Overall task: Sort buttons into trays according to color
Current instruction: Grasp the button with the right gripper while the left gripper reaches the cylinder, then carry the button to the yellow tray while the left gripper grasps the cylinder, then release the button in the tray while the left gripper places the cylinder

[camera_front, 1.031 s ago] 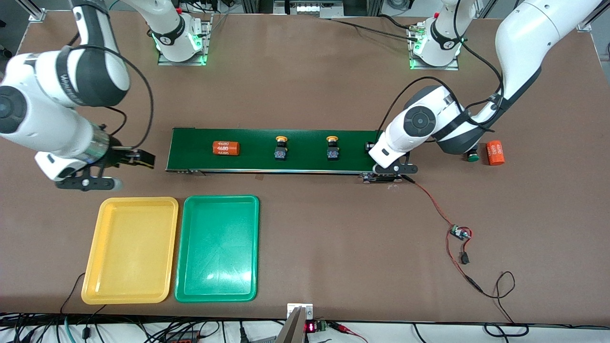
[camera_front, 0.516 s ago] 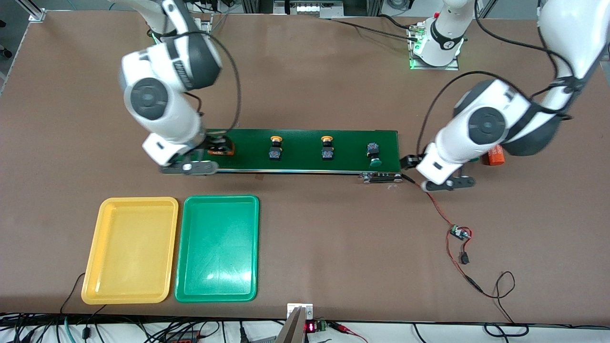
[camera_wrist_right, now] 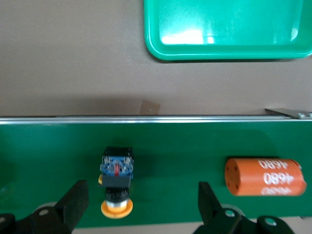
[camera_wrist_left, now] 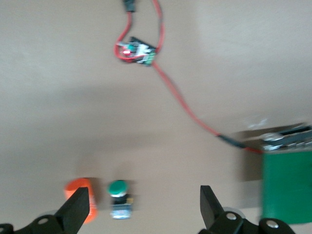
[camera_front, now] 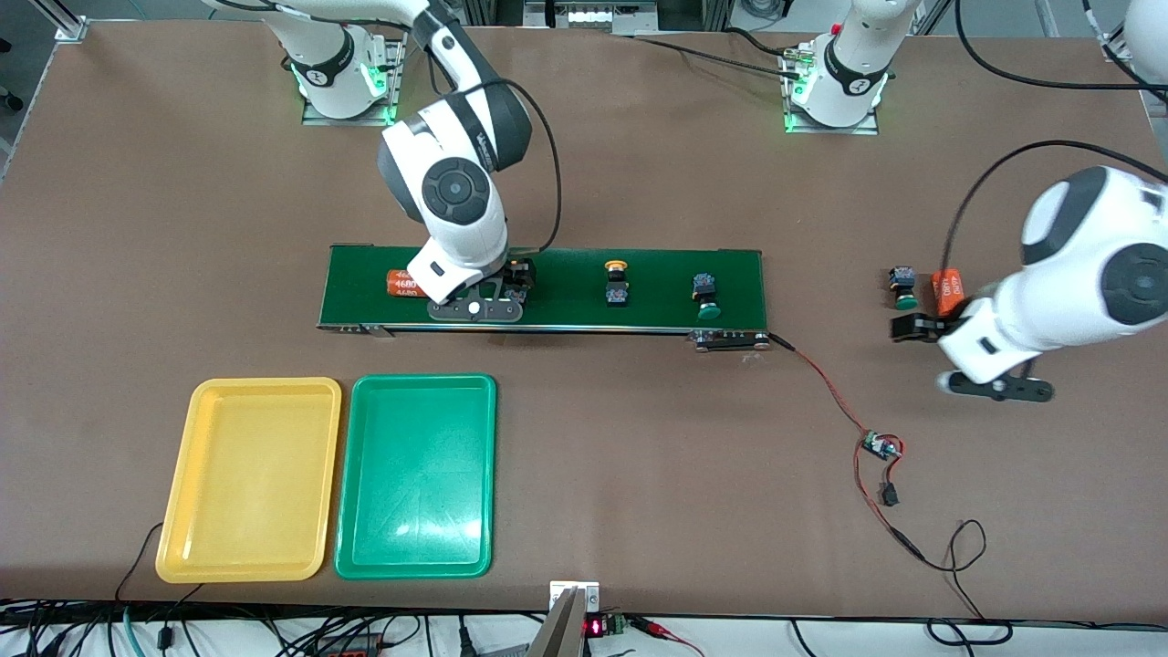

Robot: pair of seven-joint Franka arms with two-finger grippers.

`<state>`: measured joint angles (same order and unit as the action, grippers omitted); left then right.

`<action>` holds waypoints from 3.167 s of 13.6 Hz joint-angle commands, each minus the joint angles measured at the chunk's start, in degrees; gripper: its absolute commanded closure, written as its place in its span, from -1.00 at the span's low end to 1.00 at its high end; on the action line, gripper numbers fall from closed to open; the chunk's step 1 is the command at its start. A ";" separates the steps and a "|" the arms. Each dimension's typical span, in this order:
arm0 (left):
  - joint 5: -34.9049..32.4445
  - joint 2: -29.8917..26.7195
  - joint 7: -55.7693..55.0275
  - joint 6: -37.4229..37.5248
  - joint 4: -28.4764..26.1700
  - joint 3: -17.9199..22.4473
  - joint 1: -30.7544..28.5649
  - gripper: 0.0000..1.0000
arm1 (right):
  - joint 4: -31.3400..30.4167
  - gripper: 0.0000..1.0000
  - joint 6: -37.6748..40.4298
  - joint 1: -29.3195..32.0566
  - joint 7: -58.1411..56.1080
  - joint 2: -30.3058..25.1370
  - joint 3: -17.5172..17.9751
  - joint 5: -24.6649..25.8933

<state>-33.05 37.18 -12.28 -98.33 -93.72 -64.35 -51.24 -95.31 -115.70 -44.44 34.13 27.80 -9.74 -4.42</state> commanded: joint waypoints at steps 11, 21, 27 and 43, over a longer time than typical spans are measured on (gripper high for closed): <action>15.56 -16.52 31.35 -23.89 -23.24 44.29 17.74 -1.00 | 0.74 0.21 -2.17 -0.82 1.20 7.53 0.16 -6.74; 19.17 -14.42 25.38 -39.04 -34.77 52.49 19.86 -0.38 | 12.32 0.65 4.52 4.08 -1.24 8.22 -12.65 -6.56; 19.17 -17.84 26.08 -30.90 -30.75 51.17 22.48 0.55 | 23.32 0.65 -4.85 19.46 -27.74 19.73 -13.73 -3.14; 19.43 -10.30 49.99 -24.34 -16.58 20.06 30.57 0.66 | 20.26 -1.00 -19.14 21.51 -36.41 24.52 -13.38 -4.01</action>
<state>-14.39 22.90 35.31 -119.89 -111.36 -43.24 -21.83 -73.81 -136.60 -22.12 -1.10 54.89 -23.54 -8.32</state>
